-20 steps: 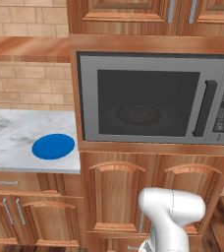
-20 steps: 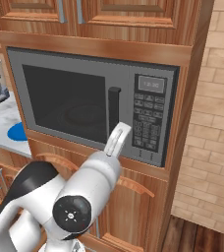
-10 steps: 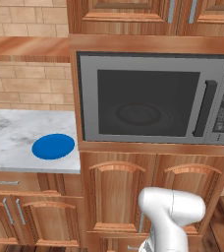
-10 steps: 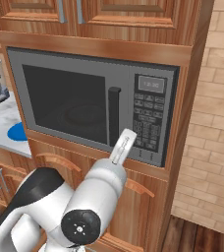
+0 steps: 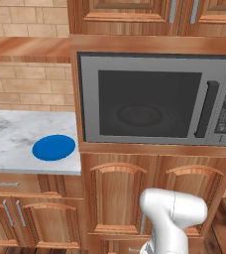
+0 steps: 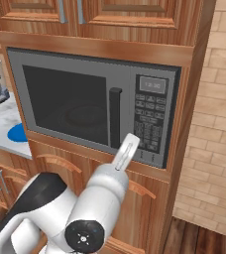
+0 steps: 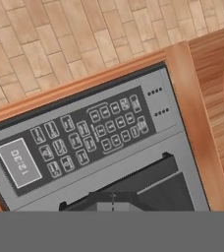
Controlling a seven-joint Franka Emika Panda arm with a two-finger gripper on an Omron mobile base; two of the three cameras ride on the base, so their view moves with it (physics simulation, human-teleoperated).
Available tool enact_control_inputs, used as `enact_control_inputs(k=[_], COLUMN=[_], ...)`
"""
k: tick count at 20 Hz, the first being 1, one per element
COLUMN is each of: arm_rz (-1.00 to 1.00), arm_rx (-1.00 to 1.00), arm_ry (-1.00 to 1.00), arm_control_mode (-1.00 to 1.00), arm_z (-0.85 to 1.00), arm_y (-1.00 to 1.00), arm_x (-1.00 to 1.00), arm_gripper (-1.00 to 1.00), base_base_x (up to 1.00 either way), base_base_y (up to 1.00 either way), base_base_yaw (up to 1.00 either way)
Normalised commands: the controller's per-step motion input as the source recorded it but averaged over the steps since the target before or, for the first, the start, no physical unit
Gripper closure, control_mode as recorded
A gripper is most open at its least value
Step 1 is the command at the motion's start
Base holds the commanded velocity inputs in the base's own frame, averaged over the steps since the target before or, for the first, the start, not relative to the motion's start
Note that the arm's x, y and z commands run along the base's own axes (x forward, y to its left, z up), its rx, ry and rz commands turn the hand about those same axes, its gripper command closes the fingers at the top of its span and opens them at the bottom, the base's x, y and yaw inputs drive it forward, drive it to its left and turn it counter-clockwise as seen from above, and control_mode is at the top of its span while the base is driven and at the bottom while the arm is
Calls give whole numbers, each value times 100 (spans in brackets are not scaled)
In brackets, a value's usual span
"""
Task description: Pick the marshmallow from the counter and place it in the microwave. Then turn on the microwave.
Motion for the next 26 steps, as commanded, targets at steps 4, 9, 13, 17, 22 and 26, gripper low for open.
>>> enact_control_inputs(k=[4, 9, 13, 17, 22, 26], arm_rz=[0, 0, 0, 0, 0, 0], arm_rx=[1, 0, 0, 0, 0, 0], arm_ry=[-5, -4, -3, -1, -1, 0], arm_control_mode=[-100, -100, -100, -100, -100, -100], arm_z=[-8, -7, -3, -4, -2, -5], arm_y=[0, 0, 0, 0, 0, 0], arm_x=[1, 1, 4, 9, 15, 19], arm_gripper=[100, 100, 100, 100, 100, 100], base_base_x=[0, 0, 0, 0, 0, 0], base_base_y=[0, 0, 0, 0, 0, 0], base_base_yaw=[0, 0, 0, 0, 0, 0])
